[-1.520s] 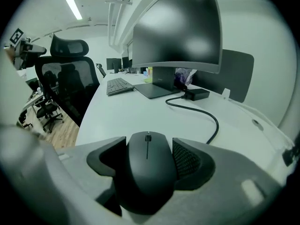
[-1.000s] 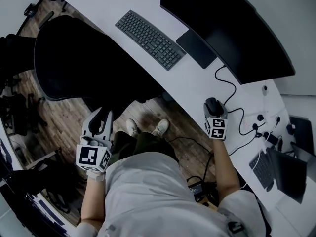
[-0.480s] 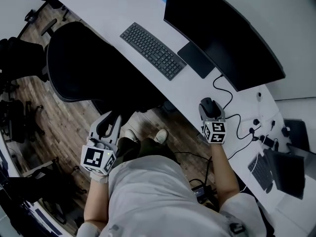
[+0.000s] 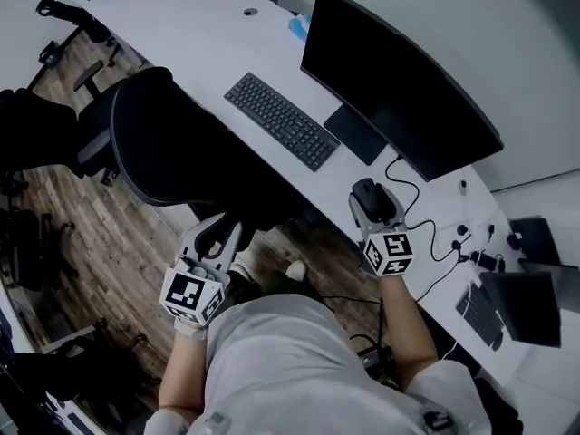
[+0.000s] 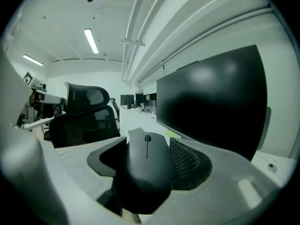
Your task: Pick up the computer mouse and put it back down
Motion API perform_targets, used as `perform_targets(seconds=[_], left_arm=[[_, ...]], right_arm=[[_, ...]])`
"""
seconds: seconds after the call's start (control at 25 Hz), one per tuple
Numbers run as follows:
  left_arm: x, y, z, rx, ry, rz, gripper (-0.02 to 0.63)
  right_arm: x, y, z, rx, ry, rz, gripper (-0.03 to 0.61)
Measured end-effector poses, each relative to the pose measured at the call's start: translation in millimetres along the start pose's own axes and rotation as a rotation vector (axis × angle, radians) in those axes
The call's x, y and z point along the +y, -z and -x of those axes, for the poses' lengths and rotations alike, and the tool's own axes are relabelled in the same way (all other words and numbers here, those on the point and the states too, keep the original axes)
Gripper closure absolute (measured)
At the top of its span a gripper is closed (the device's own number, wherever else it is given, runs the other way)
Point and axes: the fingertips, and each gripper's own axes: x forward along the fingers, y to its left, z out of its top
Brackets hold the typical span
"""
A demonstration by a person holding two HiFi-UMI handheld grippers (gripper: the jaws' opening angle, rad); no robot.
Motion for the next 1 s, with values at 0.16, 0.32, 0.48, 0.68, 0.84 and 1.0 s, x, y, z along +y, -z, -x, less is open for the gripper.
perform_targets(seconds=[0.16, 0.32, 0.48, 0.68, 0.84, 1.0], left_arm=[[3, -7, 1, -0.021, 0.062, -0.004, 0.541], [7, -16, 2, -0.033, 0.108, -0.002, 0.55], [6, -17, 1, -0.05, 0.168, -0.005, 0.565], [3, -26, 1, -0.076, 0.217, 0.011, 0.572], [0, -31, 1, -0.083, 0.249, 0.007, 0.572], [0, -34, 2, -0.091, 0.257, 0.005, 0.572]], right_arm=[[31, -43, 5, -0.07, -0.028, -0.005, 0.293], [63, -78, 10, -0.128, -0.067, 0.0, 0.293], [93, -110, 17, -0.175, -0.117, 0.021, 0.293], [129, -145, 26, -0.236, -0.186, 0.024, 0.293], [154, -165, 34, -0.276, -0.239, 0.032, 0.293], [173, -175, 41, -0.306, -0.278, 0.035, 0.293]])
